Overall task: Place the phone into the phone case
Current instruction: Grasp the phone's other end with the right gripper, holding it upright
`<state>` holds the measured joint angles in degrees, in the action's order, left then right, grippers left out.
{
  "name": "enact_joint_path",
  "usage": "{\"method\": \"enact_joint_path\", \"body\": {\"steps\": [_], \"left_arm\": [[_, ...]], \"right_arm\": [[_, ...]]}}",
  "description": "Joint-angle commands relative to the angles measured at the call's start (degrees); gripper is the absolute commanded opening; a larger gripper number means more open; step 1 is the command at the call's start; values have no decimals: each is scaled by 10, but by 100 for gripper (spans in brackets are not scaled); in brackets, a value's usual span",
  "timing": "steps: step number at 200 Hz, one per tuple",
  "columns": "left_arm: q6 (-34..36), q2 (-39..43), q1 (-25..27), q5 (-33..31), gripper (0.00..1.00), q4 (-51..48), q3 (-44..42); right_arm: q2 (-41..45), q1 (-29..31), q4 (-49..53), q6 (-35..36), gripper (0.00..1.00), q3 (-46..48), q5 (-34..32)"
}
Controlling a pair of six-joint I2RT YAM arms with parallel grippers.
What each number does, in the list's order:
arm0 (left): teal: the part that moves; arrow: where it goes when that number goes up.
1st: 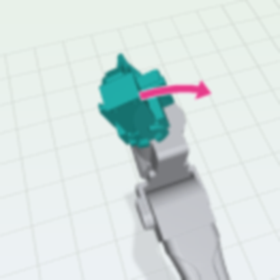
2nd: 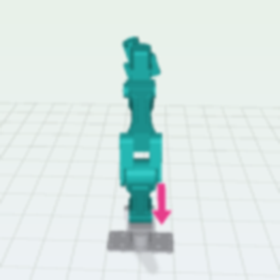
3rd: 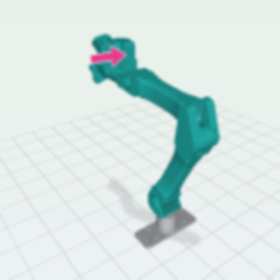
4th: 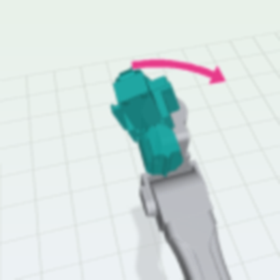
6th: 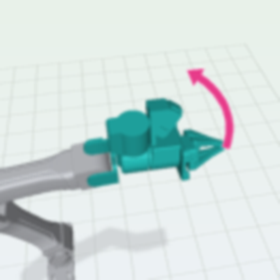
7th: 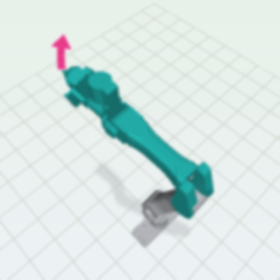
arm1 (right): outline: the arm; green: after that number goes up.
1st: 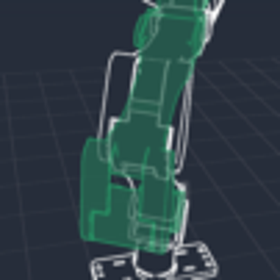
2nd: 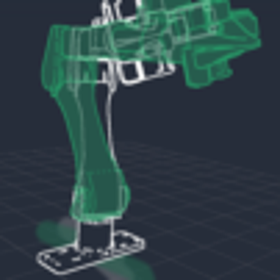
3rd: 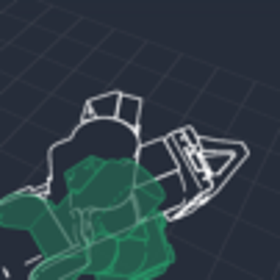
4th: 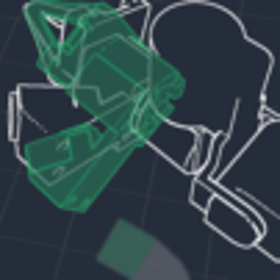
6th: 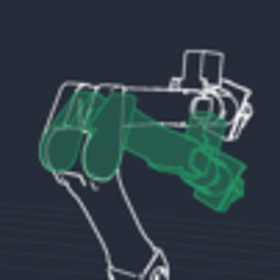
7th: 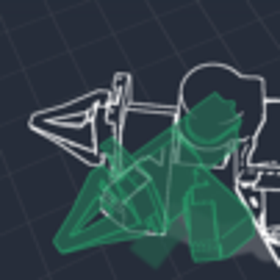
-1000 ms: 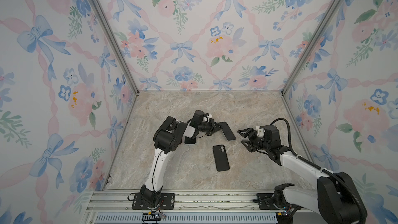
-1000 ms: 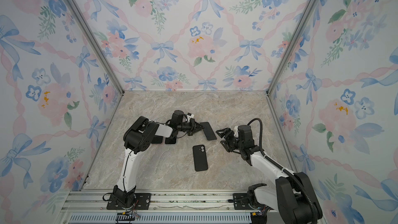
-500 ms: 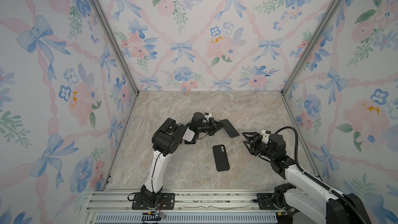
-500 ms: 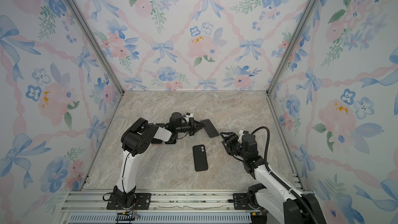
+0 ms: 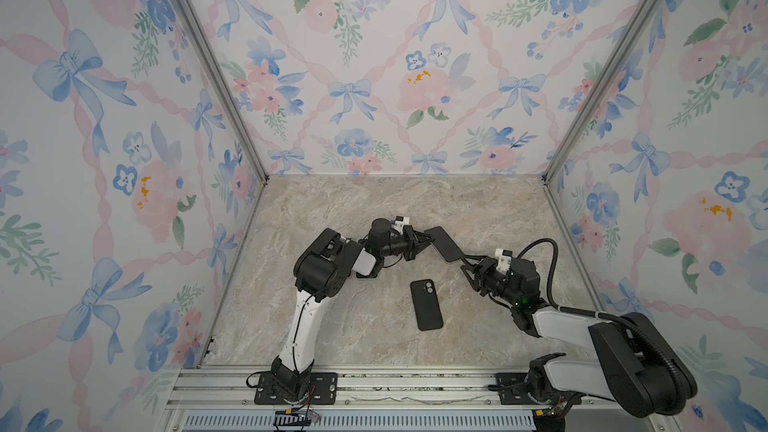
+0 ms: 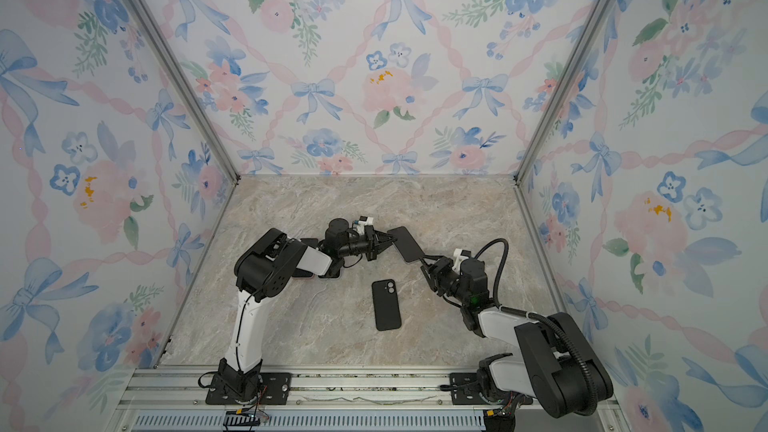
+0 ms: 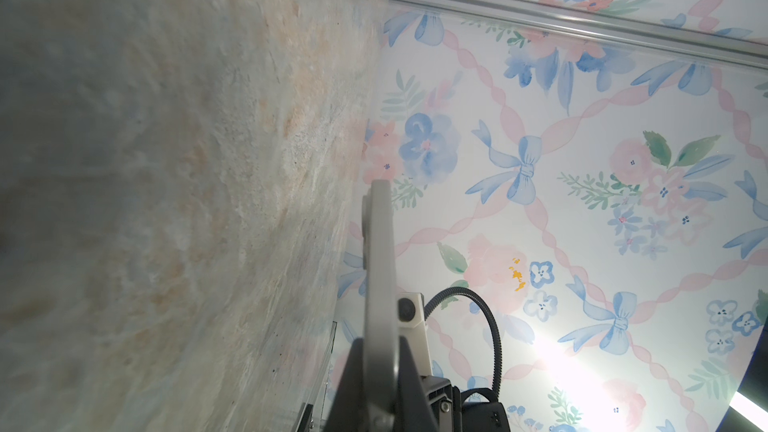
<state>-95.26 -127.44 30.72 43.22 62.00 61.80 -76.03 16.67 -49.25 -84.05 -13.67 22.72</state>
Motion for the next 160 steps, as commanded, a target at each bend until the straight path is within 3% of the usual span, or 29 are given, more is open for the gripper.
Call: {"method": "enact_joint_path", "body": {"steps": [1, 52, 76, 100, 160], "left_arm": [[-8, 13, 3, 1, 7, 42, -2], [-8, 14, 1, 4, 7, 44, -3], [-5, 17, -2, 3, 7, 45, -7], [-5, 17, -1, 3, 7, 45, -5], [-1, 17, -1, -4, 8, 45, -12]], "right_arm": [[-27, 4, -91, -9, 42, 6, 8], [-91, 4, -164, -9, 38, -4, 23], [-150, 4, -250, -26, 37, -2, 29], [-223, 8, -313, -52, 28, -13, 39], [-208, 15, -312, -48, 17, -11, 32]]}}
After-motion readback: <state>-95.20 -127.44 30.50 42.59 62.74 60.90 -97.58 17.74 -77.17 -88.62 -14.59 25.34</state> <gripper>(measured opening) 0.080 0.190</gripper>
